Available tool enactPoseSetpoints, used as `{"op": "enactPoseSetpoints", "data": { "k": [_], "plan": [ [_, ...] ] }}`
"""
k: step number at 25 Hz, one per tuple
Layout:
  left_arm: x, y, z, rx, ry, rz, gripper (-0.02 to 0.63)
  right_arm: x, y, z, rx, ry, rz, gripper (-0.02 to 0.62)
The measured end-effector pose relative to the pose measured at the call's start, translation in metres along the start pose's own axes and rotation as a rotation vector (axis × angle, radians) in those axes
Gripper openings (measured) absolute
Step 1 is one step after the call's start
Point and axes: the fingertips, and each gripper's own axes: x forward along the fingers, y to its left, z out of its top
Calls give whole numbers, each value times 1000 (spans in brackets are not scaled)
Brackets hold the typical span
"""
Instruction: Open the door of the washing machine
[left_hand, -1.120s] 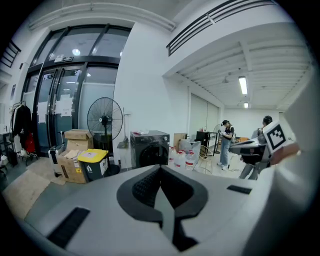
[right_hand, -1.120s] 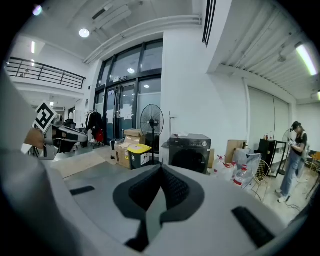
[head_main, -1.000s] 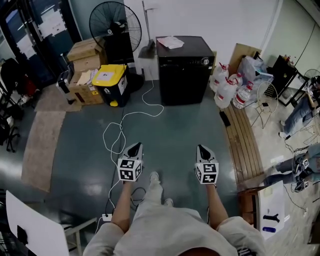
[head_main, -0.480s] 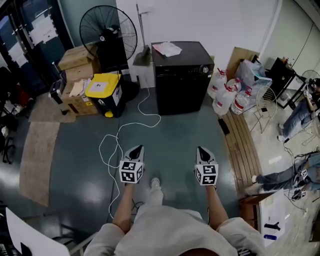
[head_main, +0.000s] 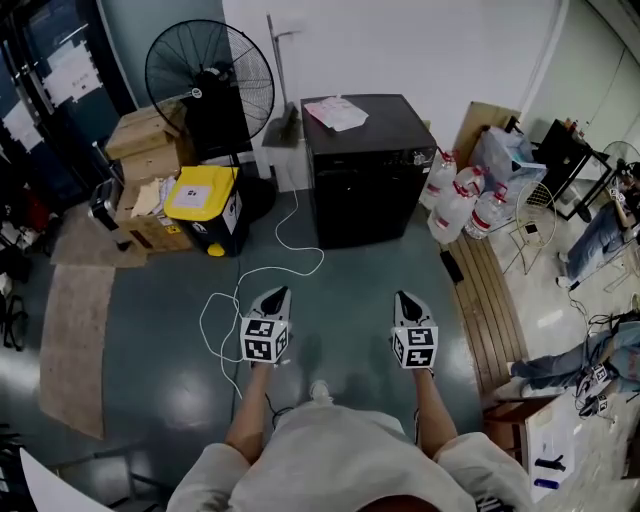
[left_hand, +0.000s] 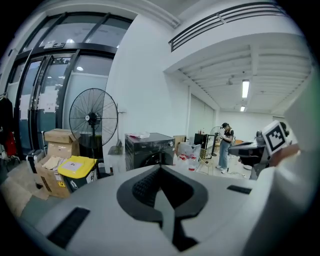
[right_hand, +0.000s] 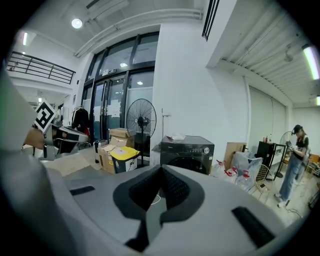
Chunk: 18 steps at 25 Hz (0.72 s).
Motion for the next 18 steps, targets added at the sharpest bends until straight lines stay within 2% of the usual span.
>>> {"op": "enactPoseSetpoints", "data": {
  "k": [10, 18],
  "plan": [
    [54, 63, 23, 0, -9, -18, 8, 77, 16, 25, -7, 2, -5, -2],
    [89, 74, 25, 15, 15, -60, 8, 101, 9, 15, -1, 49, -27, -2]
  ]
}}
